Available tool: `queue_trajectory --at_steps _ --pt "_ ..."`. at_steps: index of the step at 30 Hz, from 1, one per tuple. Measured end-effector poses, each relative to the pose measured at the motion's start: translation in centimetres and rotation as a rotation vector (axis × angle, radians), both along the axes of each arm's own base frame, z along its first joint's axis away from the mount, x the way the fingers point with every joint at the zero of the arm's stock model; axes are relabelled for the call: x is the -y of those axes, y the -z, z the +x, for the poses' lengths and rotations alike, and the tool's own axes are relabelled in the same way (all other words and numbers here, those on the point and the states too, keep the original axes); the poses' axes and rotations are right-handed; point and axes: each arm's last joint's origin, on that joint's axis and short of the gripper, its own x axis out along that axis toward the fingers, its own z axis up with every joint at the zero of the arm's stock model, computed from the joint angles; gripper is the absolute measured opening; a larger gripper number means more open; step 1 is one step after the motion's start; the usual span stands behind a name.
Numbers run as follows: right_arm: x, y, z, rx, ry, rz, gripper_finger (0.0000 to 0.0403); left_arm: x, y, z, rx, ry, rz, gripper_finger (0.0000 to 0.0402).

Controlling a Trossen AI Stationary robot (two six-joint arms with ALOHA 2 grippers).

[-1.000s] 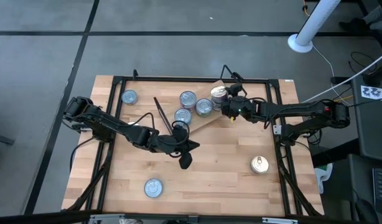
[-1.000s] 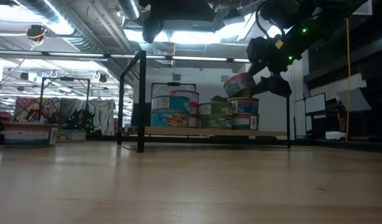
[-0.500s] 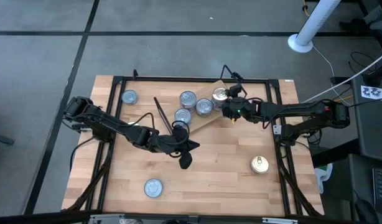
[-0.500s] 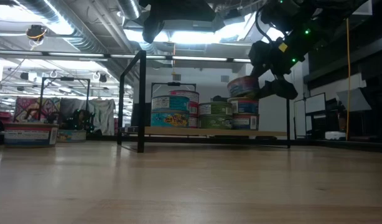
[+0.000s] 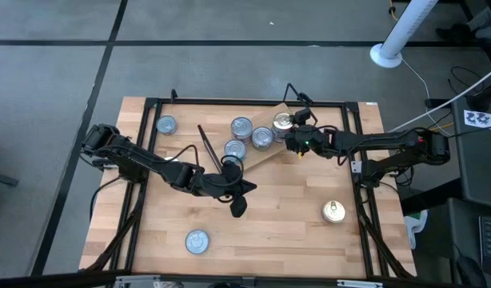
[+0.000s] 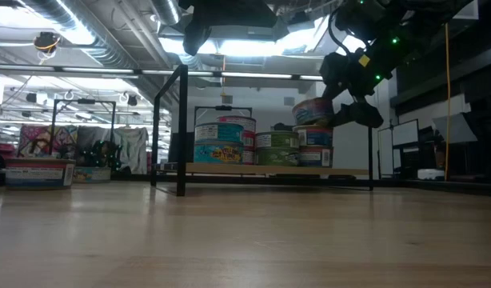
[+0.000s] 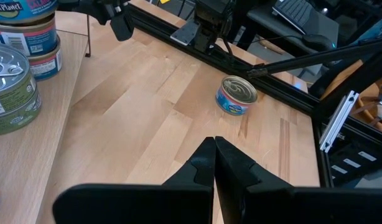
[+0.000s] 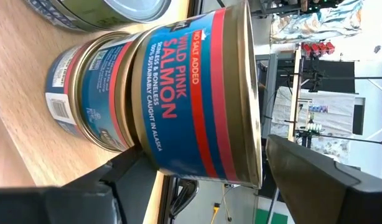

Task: Stack canned seafood by type on shelf
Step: Stack the blue and pink tuna can on the shelf on top of the other blue and pink tuna can, then stack the yellow and blue tuna can on the shelf on top of the other yellow and blue tuna can

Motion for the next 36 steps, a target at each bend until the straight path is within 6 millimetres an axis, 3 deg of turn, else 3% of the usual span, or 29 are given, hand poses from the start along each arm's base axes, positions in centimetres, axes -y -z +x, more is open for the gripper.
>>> queue_trajectory --at_steps 10,26,36 --pt "0.0 -2.9 0.6 -0.033 -0.03 0.04 0.0294 0.0 0.0 0.0 0.001 -0.001 -0.002 0.0001" --pt "-0.1 -2.4 0.1 -0.112 -0.045 0.077 0.0294 0.1 0.0 0.0 0.0 0.002 -0.003 0.0001" --pt "1.4 -2.4 -0.3 -0.109 0.019 0.077 0.0294 0.1 0.0 0.0 0.001 0.002 -0.003 0.0001"
